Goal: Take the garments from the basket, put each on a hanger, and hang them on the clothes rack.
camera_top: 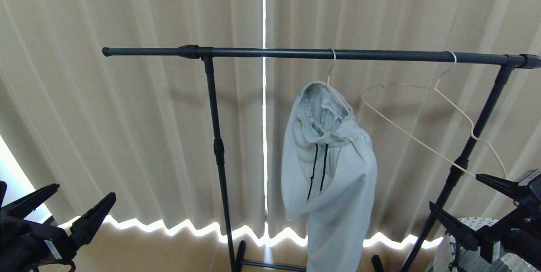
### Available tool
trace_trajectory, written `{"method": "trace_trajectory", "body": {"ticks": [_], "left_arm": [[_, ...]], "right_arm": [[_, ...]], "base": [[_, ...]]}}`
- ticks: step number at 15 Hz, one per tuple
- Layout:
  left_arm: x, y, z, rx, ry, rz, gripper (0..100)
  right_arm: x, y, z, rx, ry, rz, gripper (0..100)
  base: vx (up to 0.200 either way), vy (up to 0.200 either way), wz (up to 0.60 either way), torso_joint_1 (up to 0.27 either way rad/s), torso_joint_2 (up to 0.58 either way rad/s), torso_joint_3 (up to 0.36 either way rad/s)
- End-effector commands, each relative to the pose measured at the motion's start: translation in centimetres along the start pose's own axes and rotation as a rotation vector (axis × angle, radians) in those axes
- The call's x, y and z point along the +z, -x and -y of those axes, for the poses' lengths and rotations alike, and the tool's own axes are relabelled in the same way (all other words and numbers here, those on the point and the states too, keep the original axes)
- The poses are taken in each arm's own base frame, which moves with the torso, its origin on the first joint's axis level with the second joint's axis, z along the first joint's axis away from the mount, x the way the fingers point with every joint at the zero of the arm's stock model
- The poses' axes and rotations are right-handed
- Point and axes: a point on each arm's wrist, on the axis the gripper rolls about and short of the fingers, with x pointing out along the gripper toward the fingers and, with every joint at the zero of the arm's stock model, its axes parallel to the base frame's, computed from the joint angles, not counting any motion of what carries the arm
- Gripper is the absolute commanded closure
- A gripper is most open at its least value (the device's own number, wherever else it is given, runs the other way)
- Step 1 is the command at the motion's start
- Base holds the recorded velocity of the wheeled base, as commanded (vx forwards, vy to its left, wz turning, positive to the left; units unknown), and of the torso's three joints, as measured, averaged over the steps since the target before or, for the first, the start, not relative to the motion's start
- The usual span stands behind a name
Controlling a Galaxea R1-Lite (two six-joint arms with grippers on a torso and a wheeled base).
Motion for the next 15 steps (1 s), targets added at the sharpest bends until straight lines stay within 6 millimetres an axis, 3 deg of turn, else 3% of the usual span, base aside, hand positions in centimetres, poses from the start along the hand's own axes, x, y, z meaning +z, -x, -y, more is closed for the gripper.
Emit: {"method": "trace_trajectory", "body": {"ticks": [1, 7, 15], "left_arm": [[-0.02, 0.03, 0.01, -0.001, -0.001, 0.000, 0], [-0.02, 0.05, 0.01, -0.001, 0.002, 0.000, 0], [-0.11, -0.08, 0.04, -0.007, 0.003, -0.009, 0]], "right_arm": [[-0.34, -0.57, -0.14, 0.010, 0.015, -0.032, 0], [-0.42, -0.58, -0.13, 0.006, 0.016, -0.038, 0], [-0.76, -0.29, -0.23, 0.009, 0.070, -0.043, 0]], "base": [[-0.200, 0.000, 0.00, 0.002, 0.00, 0.002], [-0.200, 0.000, 0.00, 0.005, 0.00, 0.002], [0.000, 0.000, 0.00, 0.000, 0.00, 0.000]]}}
